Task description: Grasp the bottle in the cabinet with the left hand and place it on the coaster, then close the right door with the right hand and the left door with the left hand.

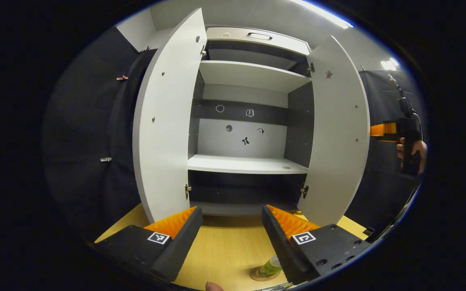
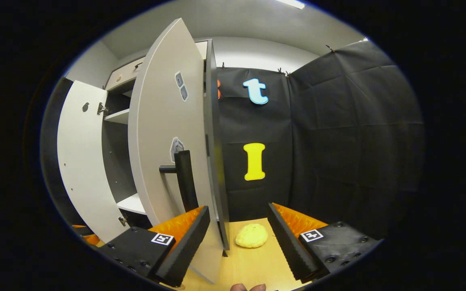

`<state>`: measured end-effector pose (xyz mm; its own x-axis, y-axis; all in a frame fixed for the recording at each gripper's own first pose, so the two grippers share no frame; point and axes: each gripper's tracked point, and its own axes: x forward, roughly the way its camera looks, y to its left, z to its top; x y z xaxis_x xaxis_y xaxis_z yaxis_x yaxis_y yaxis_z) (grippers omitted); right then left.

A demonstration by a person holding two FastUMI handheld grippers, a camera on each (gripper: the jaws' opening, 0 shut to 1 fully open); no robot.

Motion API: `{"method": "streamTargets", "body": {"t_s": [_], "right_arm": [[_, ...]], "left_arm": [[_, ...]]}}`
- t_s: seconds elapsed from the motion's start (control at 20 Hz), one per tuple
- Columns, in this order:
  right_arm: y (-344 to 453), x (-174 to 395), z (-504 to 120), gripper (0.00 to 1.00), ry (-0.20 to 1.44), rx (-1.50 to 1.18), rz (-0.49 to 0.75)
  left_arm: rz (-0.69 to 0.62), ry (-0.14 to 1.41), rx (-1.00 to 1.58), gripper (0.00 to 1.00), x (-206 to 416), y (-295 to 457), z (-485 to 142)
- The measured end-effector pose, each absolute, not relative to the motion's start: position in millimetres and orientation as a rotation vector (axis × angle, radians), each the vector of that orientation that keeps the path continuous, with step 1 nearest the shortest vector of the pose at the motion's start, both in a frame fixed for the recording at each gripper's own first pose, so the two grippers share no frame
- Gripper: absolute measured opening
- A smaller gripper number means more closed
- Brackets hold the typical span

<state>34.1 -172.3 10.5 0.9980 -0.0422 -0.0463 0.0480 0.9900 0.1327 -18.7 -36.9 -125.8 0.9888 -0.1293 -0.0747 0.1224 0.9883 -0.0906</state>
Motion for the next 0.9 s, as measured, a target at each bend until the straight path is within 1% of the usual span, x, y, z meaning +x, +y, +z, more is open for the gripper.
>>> {"method": "streamTargets", "body": {"t_s": [0.5,0.65,0.9], "right_arm": [[-32,69,8,0.98,0.064,0.149,0.179],[-8,91,4,0.98,0.048,0.08,0.18],[12,115,3,0.96,0.053,0.084,0.178]], "left_arm": [[-0.097,0.061,-0.072,0.94,-36,1,-123],[-0.071,0.061,-0.069,0.94,-38,15,-120],[-0.031,0.052,-0.057,0.94,-46,34,-116]]}}
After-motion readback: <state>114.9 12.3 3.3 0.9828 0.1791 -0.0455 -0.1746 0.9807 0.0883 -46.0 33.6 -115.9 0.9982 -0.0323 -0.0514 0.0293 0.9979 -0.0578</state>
